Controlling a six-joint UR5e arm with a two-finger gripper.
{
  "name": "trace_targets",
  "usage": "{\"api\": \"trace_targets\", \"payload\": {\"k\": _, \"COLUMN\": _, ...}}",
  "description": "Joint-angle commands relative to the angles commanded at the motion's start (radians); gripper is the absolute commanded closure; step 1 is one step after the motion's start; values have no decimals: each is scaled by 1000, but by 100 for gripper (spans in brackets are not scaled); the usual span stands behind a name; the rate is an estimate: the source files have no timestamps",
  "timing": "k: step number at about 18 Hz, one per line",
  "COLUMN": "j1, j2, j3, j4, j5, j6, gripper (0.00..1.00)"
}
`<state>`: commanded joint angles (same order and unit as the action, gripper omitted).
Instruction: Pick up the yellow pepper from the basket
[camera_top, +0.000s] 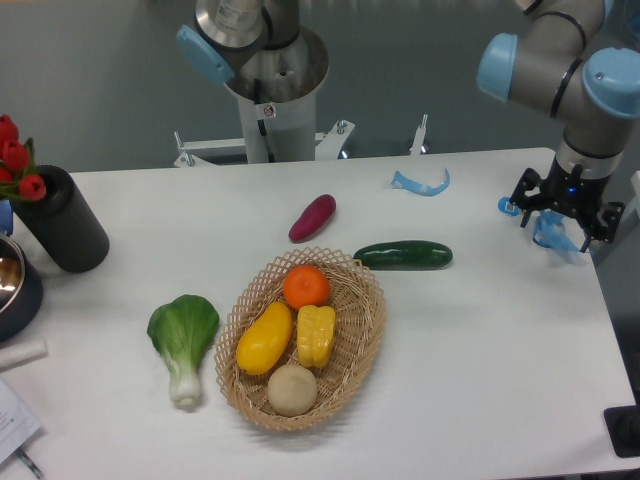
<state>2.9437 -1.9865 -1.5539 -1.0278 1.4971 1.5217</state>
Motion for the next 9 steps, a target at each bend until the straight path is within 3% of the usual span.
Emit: {"api": "trace_targets", "payload": {"k": 9, "j1": -44, "j2": 31, "j3": -27, "j4": -12, "j5": -9, "j6": -61, "gripper": 0}}
